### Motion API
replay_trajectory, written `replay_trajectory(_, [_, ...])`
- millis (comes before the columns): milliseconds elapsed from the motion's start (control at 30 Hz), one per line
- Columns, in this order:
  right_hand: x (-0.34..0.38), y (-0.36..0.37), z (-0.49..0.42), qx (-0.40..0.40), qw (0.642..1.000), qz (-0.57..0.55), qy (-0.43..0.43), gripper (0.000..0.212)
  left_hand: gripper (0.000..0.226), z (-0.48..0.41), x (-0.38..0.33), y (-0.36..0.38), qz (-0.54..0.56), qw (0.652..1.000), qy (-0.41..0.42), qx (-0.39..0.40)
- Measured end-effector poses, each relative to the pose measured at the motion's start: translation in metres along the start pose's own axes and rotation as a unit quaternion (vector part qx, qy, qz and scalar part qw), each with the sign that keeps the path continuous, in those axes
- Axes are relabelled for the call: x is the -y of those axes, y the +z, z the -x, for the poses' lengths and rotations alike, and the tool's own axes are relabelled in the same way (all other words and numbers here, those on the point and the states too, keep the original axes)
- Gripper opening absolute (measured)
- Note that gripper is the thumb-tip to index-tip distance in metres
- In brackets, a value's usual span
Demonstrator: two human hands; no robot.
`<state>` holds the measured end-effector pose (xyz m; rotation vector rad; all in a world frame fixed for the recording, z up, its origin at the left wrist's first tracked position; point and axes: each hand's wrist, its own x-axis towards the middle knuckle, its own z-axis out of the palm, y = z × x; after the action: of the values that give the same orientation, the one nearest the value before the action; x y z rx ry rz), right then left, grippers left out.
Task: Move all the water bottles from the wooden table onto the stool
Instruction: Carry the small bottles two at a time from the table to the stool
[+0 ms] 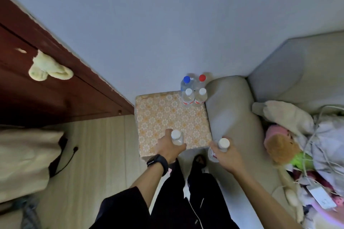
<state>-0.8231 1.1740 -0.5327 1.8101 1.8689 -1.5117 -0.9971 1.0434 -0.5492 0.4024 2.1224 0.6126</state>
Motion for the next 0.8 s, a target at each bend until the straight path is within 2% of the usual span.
replay_trajectory(167, [0.016, 0.01, -0.08, 0.046, 0.996, 0.07, 0.018, 0.051, 0.072, -0.061, -0.014, 0.03, 0.007, 0.999, -0.028, -0.017])
replay_trajectory(333, [0.026, 0.02, -0.145, 0.063, 0.997, 0.038, 0.002, 0.074, 0.075, -0.12, -0.024, 0.063, 0.019, 0.999, -0.018, -0.036])
replay_trajectory(467, [0.035, 0.034, -0.183, 0.065, 0.997, 0.023, -0.028, 0.076, 0.077, -0.158, -0.034, 0.079, 0.051, 0.998, -0.013, -0.044])
replay_trajectory(633, [0.036, 0.038, -0.207, 0.097, 0.993, 0.044, -0.055, 0.076, 0.081, -0.183, -0.027, 0.088, 0.063, 0.997, 0.016, -0.031])
replay_trajectory(800, [0.037, 0.029, -0.207, 0.135, 0.987, 0.07, -0.046, 0.081, 0.099, -0.185, -0.024, 0.075, 0.075, 0.997, 0.006, 0.027])
